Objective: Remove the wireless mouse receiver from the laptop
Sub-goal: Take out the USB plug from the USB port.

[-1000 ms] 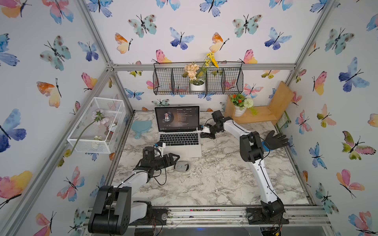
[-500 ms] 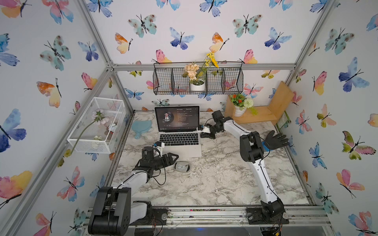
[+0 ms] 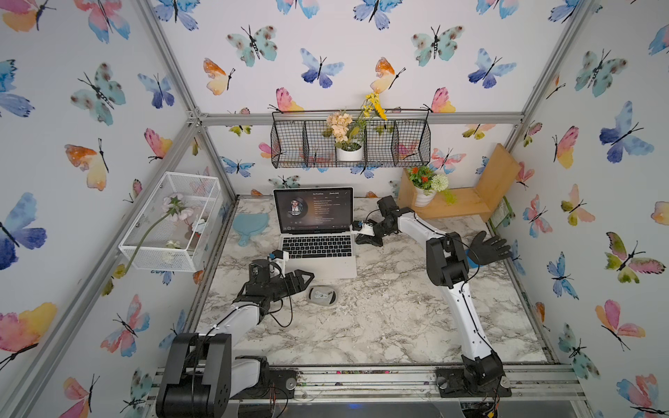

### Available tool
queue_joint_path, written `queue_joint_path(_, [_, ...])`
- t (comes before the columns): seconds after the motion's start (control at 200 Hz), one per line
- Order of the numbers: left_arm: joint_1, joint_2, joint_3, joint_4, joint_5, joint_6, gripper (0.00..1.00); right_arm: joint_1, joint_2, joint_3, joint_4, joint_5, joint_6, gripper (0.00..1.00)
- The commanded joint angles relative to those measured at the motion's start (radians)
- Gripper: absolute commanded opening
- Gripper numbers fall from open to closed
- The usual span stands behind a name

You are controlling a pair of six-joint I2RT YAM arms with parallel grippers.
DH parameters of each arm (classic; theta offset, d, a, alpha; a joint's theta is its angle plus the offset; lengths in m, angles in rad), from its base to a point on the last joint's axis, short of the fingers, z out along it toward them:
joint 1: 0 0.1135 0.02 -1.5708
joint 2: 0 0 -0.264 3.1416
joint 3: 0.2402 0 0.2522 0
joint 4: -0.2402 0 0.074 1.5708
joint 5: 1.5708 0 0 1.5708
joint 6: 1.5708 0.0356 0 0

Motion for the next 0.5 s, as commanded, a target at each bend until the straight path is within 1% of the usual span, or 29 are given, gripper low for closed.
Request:
queue_joint_path(0.0, [0.011,-0.015,-0.008,-0.006,-0.032,0.015,0.68,-0.015,-0.004,-0.042,-0.071,0.041,-0.018,0.15])
queue_joint_path(0.23, [0.022,-0.017,-0.004,-0.004,-0.025,0.011,0.68,-0.024,-0.033,-0.073,-0.074,0.037,-0.015,0.13])
queue_joint_path(0.496, [0.027,-0.03,0.035,0.017,0.022,-0.006,0.68,-0.027,-0.131,-0.171,-0.051,0.003,0.016,0.12])
